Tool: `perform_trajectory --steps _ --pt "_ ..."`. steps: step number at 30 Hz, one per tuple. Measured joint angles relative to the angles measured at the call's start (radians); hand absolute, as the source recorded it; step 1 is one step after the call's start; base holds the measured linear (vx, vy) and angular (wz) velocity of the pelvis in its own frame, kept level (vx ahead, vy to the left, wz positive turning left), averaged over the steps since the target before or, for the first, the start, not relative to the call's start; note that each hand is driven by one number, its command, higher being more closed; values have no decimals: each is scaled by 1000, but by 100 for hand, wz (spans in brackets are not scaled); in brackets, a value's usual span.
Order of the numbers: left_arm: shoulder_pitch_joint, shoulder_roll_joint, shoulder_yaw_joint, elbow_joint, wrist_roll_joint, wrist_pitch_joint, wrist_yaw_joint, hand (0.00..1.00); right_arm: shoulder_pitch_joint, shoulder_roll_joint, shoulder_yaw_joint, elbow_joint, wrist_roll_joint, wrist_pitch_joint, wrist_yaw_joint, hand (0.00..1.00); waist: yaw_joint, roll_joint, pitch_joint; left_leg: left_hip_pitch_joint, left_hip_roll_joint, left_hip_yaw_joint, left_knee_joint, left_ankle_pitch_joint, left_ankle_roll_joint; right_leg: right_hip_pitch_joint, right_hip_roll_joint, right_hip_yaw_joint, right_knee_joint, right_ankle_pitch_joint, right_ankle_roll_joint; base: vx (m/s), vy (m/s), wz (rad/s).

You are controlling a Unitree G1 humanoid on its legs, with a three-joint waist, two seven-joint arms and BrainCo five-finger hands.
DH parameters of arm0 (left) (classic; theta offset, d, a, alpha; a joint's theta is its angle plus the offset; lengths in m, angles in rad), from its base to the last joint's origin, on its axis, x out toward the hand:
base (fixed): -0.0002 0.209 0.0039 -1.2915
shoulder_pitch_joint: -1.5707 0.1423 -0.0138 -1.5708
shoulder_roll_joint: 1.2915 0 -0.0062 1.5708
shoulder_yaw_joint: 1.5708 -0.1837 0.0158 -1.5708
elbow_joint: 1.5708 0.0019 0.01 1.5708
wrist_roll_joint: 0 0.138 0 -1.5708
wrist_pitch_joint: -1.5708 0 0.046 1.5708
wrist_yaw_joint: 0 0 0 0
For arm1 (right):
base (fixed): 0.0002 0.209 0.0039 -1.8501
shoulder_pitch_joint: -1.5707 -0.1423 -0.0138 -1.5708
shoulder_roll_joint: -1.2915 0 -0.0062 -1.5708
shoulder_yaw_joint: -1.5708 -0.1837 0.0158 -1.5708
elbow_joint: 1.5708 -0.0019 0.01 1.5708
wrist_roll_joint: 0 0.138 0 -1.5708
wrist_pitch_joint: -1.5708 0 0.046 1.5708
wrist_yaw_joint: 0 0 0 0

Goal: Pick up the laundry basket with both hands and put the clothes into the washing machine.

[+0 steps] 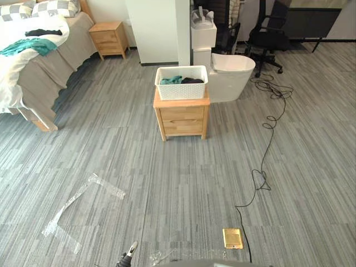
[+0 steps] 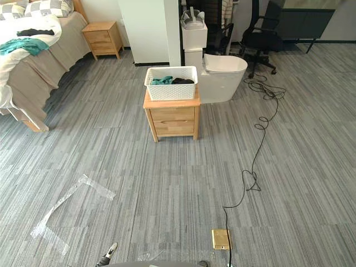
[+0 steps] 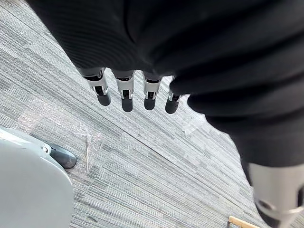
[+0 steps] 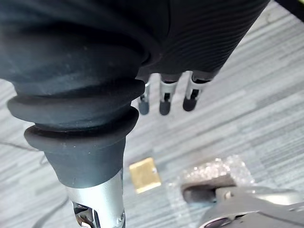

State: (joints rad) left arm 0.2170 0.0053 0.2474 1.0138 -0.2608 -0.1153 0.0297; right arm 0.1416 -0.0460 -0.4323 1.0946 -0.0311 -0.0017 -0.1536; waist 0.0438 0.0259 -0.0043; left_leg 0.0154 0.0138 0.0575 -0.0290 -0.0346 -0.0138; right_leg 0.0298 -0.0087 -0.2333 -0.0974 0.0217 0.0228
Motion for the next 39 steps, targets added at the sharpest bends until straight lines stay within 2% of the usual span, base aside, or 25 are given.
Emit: perform_trajectory --steps 7,21,39 --pt "0 -1 0 -3 -2 -23 18 0 -9 9 1 -2 2 -18 0 0 1 -10 7 3 0 -2 0 0 0 0 -2 -6 -2 0 0 -38 18 1" --pt "-5 -1 10 -32 -6 -26 19 0 -42 41 5 -11 3 -22 0 0 2 -36 28 12 -3 2 -10 0 0 3 -3 -4 -2 0 0 0 0 0" --pt "-21 -5 26 -30 -15 -24 21 0 -57 64 15 -13 31 -21 -1 0 1 -39 36 9 -6 4 -10 0 1 5 -5 -2 -5 1 -1 0 0 1"
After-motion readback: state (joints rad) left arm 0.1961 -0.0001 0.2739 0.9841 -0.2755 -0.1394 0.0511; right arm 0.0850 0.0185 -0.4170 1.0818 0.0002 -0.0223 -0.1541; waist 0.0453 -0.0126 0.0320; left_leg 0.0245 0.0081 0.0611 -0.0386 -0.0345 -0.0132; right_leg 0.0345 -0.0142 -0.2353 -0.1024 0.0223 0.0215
